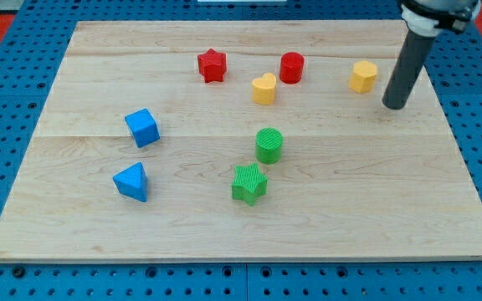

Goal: Push the green circle up a bit

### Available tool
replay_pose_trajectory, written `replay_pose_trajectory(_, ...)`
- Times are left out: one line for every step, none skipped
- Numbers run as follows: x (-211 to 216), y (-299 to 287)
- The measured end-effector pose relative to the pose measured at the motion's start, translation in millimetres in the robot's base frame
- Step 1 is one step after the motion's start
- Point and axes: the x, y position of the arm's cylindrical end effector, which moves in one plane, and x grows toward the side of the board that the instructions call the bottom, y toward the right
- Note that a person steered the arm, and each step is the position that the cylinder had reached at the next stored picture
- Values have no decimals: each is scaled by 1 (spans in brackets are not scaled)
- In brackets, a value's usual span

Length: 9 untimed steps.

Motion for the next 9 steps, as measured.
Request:
replay_pose_trajectory(-10,-14)
replay_pose_trajectory(-31,-34)
replay_pose_trajectory(-48,-39)
replay_pose_trajectory(-30,-39)
replay_pose_trajectory(42,-40)
replay_pose_trajectory(83,-80)
replay_pose_trajectory(110,-95)
replay_pose_trajectory(111,-135)
replay_pose_trajectory(110,-170)
